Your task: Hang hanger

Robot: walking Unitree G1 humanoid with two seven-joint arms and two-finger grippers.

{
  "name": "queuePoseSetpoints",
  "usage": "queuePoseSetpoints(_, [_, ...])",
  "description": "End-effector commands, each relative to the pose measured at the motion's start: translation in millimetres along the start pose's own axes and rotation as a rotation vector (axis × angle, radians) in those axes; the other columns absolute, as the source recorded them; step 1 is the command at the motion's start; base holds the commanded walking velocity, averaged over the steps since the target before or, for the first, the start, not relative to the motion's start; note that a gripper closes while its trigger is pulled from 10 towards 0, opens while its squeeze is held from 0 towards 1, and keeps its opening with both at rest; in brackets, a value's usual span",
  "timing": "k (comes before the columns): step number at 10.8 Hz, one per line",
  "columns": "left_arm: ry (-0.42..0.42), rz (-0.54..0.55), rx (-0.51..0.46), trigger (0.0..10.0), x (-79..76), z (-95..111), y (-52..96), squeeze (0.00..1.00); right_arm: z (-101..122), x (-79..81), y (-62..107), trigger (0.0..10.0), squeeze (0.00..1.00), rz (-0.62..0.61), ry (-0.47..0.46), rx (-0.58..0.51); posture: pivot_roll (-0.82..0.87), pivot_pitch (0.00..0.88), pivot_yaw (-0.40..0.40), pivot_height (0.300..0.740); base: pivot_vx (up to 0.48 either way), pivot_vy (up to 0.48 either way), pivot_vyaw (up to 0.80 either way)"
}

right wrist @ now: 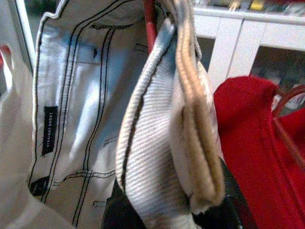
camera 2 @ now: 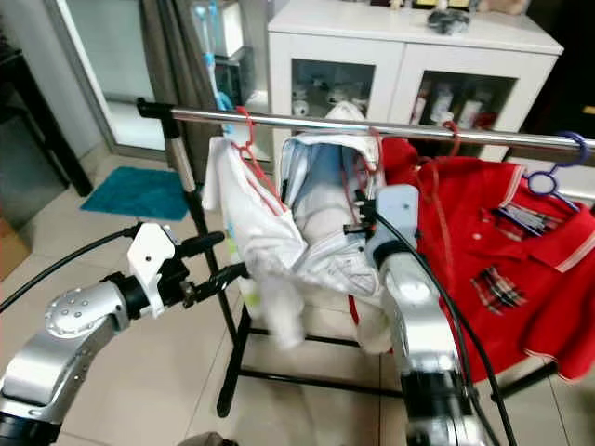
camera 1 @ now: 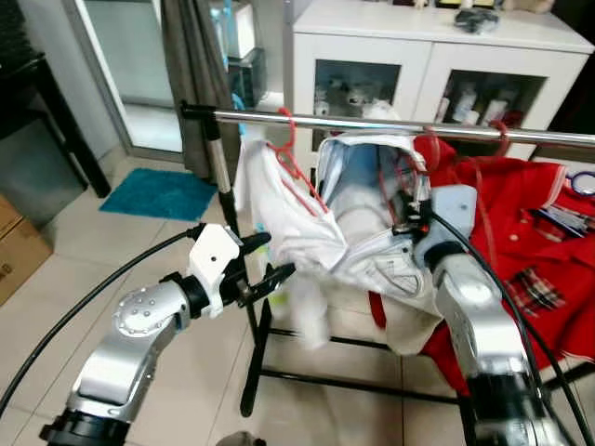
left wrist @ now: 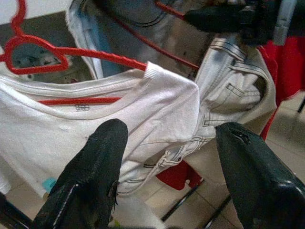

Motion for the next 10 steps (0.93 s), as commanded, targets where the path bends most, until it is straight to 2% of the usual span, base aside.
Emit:
queuePoseSetpoints(1, [-0.006,-0.018,0.012,10.0,-2.0,-0.2,0.7,0.00,16.7,2.0,-10.1,10.0,0.00,0.019,0.018,-0.031,-0.02,0.000,0.032,0.740,0.000,0.000,0.00])
queuePoseSetpoints(3, [-0.014,-0.015,0.037,10.0,-0.5,-4.3,1.6,0.00,14.6,2.3,-23.0,10.0,0.00,0.040,0.063,0.024,-0.02,0.000,0.034,0.740,0.000,0.000,0.00])
queuePoseSetpoints(5, [-0.015,-0.028,0.060,10.0,-2.2,-8.1,2.6,0.00,15.4,-3.2,-32.5,10.0,0.00,0.029,0.069,0.058,-0.01,0.000,0.033,0.740,0.000,0.000,0.00])
queuePoseSetpoints(8, [-0.015,-0.044,0.059,10.0,-4.5,-8.0,3.2,0.00,22.2,-10.8,-42.9,10.0,0.00,-0.001,0.029,0.061,-0.01,0.000,0.033,0.740,0.000,0.000,0.00])
queuePoseSetpoints(10, [-0.009,-0.069,0.022,10.0,-8.6,-2.1,1.9,0.00,22.3,-11.6,-49.8,10.0,0.00,-0.008,-0.015,0.085,-0.02,0.000,0.036,0.740,0.000,0.000,0.00])
Point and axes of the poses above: a point about 5 cm out from each wrist's last joint towards the gripper, its own y axis pointing back from the gripper into the wrist, its own z axis along the axis of the wrist's last joint, x = y × z, the point moved 4 cm from there along -y, pointing out of the wrist towards the gripper, and after that the axes turned 1 degree about y, right-handed, at the moved point
